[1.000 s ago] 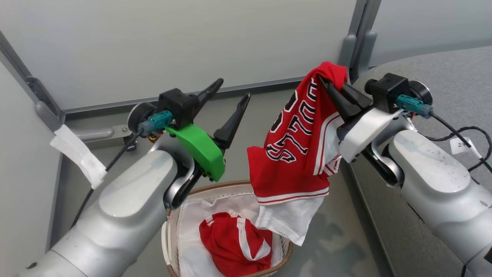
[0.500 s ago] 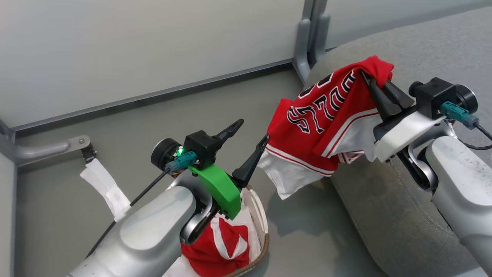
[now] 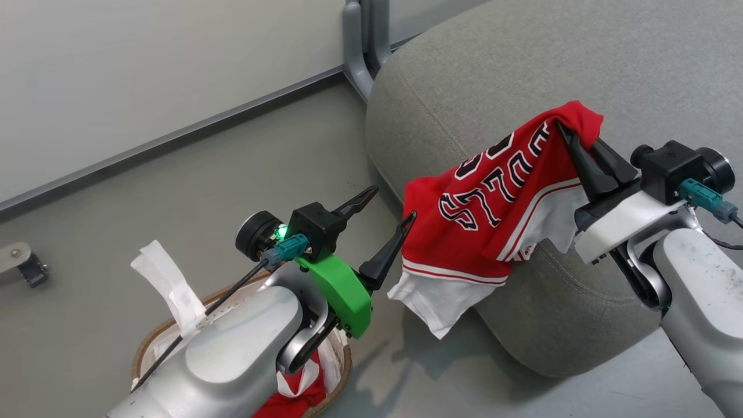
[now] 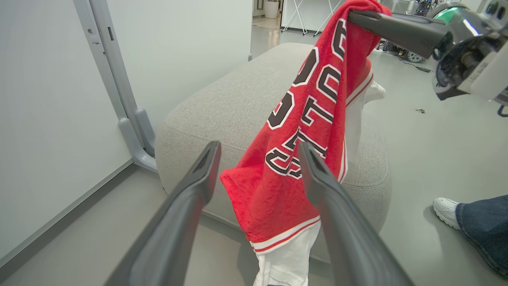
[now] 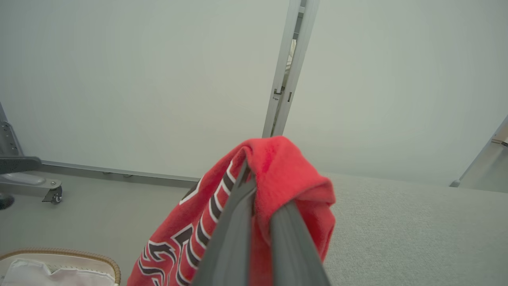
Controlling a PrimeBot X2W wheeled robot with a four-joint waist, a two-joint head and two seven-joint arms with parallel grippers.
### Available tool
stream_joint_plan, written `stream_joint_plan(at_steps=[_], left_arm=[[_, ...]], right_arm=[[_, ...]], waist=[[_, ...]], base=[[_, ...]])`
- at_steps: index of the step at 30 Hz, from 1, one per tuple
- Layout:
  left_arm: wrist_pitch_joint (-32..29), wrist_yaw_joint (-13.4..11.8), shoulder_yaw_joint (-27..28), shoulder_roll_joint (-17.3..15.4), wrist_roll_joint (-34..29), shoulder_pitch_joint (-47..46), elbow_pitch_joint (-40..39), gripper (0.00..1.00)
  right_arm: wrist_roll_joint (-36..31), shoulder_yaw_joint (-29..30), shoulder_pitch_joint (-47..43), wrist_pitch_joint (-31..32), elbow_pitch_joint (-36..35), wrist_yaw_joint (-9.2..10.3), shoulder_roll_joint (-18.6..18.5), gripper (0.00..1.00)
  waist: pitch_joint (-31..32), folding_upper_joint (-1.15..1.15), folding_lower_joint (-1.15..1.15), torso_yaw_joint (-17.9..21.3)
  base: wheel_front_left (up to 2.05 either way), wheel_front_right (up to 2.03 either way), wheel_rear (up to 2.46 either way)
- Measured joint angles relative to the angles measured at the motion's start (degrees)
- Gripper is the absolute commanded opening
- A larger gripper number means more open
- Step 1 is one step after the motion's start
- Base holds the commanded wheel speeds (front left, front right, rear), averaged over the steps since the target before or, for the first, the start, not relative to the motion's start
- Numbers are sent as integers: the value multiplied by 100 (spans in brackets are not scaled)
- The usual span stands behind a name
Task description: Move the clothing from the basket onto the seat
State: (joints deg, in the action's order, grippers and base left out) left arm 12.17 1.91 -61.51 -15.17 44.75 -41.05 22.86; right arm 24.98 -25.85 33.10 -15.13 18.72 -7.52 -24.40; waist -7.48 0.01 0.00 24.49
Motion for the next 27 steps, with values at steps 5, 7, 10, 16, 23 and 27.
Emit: stream_joint_plan(at_steps=[5, 7, 10, 16, 23, 27], left_arm=[[-37, -42, -31, -48, -53, -16, -79, 100], [-60, -52, -48, -80, -59, -27, -124, 100], [-109, -86, -68, -107, -94, -76, -191, 100], [-152, -164, -71, -159, -102, -86, -363, 100], [-230, -250, -104, -238, -178, -135, -743, 100], [-309, -355, -86, -349, -218, -208, -1027, 100]], right_arm=[[-90, 221, -199, 0, -111, 0, 0, 0], [-119, 304, -220, 0, -141, 0, 8, 0], [-137, 375, -215, 0, -143, 0, -25, 0], [-66, 460, 356, 74, 0, 0, -260, 0], [52, 325, 1845, 389, 335, -1, -966, 0], [397, 550, 2620, 554, 528, 0, -1288, 0]], waist=[[-184, 0, 0, 246], [-260, 0, 0, 287], [-377, 0, 0, 286], [-494, 0, 0, 96], [-729, 0, 0, -206], [-947, 0, 0, -391]], base=[[0, 0, 0], [0, 0, 0], [0, 0, 0], [0, 0, 0], [0, 0, 0], [0, 0, 0]])
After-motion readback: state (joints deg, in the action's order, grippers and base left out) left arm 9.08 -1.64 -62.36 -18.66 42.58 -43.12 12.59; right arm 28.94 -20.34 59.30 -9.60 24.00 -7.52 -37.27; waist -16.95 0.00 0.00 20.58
